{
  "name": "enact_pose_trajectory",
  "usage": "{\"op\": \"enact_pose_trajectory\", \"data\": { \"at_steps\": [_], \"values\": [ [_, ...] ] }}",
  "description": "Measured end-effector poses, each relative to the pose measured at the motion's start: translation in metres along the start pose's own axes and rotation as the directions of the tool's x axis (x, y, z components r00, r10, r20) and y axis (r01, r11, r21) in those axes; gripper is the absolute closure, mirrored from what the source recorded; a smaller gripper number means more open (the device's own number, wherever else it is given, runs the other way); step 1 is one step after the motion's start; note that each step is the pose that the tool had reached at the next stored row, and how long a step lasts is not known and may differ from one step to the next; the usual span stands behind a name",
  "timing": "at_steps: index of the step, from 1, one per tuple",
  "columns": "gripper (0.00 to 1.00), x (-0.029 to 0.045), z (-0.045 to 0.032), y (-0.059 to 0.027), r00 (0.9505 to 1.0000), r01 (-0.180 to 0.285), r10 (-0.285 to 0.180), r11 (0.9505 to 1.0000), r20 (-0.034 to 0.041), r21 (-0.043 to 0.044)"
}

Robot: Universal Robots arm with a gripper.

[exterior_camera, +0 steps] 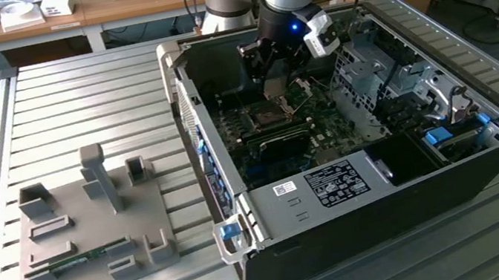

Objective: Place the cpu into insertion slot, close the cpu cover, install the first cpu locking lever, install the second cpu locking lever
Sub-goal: 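Place the cpu into insertion slot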

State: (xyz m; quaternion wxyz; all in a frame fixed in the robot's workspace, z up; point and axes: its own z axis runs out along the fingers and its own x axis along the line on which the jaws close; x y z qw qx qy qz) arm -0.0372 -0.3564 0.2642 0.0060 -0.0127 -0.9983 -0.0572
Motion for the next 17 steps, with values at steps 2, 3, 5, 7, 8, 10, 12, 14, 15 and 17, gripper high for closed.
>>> {"op": "enact_pose_trajectory", "data": {
  "at_steps": [2, 3, 5, 7, 8, 10, 12, 14, 15, 17],
  "values": [
    [0.46, 0.0000, 0.0001, 0.0000, 1.0000, -0.005, 0.005, 1.0000, 0.0006, 0.0000],
    [0.46, 0.0000, 0.0002, 0.0000, 0.9999, -0.012, 0.012, 0.9999, 0.0014, -0.0002],
    [0.46, 0.0000, 0.0003, 0.0000, 0.9995, -0.032, 0.032, 0.9995, 0.0037, -0.0005],
    [0.46, 0.0000, 0.0004, 0.0000, 0.9986, -0.053, 0.053, 0.9986, 0.0062, -0.0010],
    [0.46, 0.0000, 0.0004, 0.0000, 0.9984, -0.056, 0.056, 0.9984, 0.0064, -0.0010],
    [0.46, 0.0000, 0.0004, 0.0000, 0.9984, -0.056, 0.056, 0.9984, 0.0064, -0.0009],
    [0.46, 0.0000, 0.0004, 0.0000, 0.9984, -0.057, 0.057, 0.9984, 0.0065, -0.0010],
    [0.46, 0.0000, 0.0004, 0.0000, 0.9980, -0.063, 0.063, 0.9980, 0.0073, -0.0011],
    [0.46, 0.0000, 0.0005, 0.0000, 0.9971, -0.075, 0.075, 0.9972, 0.0086, -0.0014],
    [0.46, 0.0000, 0.0007, -0.0001, 0.9942, -0.107, 0.107, 0.9943, 0.0121, -0.0021]
  ]
}}
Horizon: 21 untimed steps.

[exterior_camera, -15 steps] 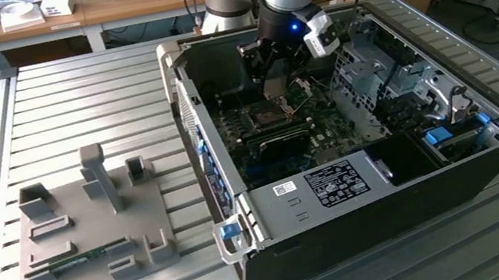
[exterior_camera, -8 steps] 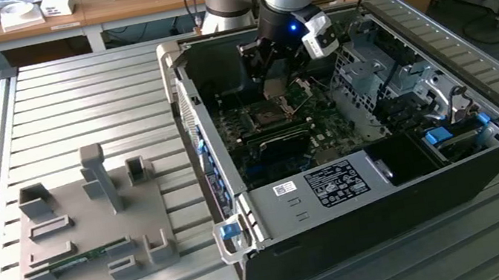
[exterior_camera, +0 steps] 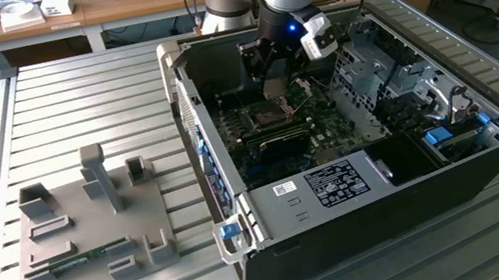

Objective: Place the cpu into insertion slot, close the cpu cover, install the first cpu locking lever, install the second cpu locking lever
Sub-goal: 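Place the cpu into insertion slot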

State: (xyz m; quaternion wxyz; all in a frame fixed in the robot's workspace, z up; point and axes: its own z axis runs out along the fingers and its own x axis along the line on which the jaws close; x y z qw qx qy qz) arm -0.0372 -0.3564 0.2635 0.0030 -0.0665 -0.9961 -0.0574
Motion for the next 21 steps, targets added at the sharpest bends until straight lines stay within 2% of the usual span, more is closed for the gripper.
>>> {"op": "enact_pose_trajectory", "data": {
  "at_steps": [7, 11, 17, 19, 21],
  "values": [
    [0.46, 0.0000, 0.0001, 0.0000, 0.9998, -0.021, 0.021, 0.9998, 0.0024, -0.0003],
    [0.46, 0.0000, 0.0004, -0.0001, 0.9963, -0.086, 0.086, 0.9963, 0.0098, -0.0015],
    [0.46, 0.0000, 0.0005, -0.0001, 0.9959, -0.090, 0.090, 0.9960, 0.0103, -0.0017],
    [0.46, 0.0000, 0.0006, -0.0001, 0.9939, -0.110, 0.110, 0.9940, 0.0126, -0.0022],
    [0.46, 0.0000, 0.0007, -0.0001, 0.9893, -0.145, 0.145, 0.9895, 0.0165, -0.0031]
  ]
}}
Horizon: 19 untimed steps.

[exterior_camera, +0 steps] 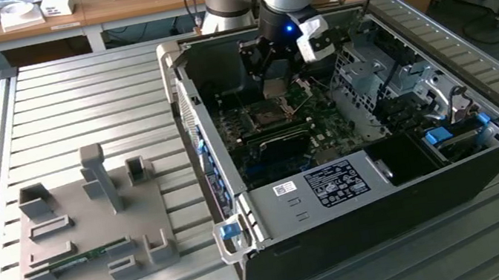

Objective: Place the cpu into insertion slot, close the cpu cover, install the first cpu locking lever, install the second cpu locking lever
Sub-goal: 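Place the cpu into insertion slot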

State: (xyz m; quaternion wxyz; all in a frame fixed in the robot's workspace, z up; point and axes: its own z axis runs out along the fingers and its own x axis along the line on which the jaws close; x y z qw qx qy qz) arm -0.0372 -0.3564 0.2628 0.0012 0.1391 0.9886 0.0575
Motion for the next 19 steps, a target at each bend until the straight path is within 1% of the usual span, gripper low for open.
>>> {"op": "enact_pose_trajectory", "data": {
  "at_steps": [1, 14, 19],
  "values": [
    [0.46, 0.0000, 0.0000, 0.0000, 1.0000, -0.008, 0.008, 1.0000, 0.0008, -0.0001],
    [0.46, 0.0000, 0.0000, 0.0000, 1.0000, -0.009, 0.009, 1.0000, 0.0010, -0.0002],
    [0.46, 0.0000, 0.0001, 0.0000, 0.9995, -0.033, 0.033, 0.9995, 0.0038, -0.0006]
  ]
}}
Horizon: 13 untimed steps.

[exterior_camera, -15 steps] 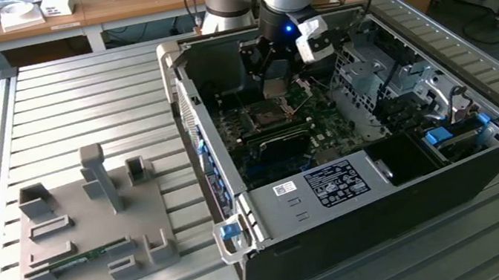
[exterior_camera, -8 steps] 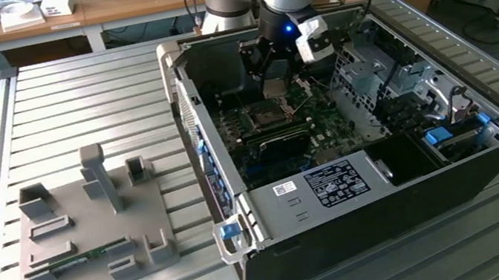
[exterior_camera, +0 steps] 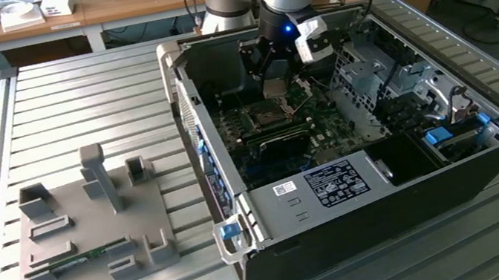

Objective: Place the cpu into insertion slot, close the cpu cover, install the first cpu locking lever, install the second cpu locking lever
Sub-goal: 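Place the cpu into insertion slot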

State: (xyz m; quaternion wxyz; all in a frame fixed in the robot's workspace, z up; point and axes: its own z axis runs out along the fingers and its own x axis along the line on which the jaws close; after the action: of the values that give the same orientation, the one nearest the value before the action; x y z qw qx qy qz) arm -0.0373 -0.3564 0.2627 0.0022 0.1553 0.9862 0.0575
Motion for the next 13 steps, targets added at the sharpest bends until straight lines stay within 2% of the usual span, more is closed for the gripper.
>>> {"op": "enact_pose_trajectory", "data": {
  "at_steps": [5, 13],
  "values": [
    [0.46, 0.0000, 0.0001, 0.0000, 0.9986, -0.052, 0.052, 0.9986, 0.0059, -0.0007],
    [0.46, 0.0000, 0.0002, 0.0000, 0.9985, -0.054, 0.054, 0.9985, 0.0062, -0.0009]
  ]
}}
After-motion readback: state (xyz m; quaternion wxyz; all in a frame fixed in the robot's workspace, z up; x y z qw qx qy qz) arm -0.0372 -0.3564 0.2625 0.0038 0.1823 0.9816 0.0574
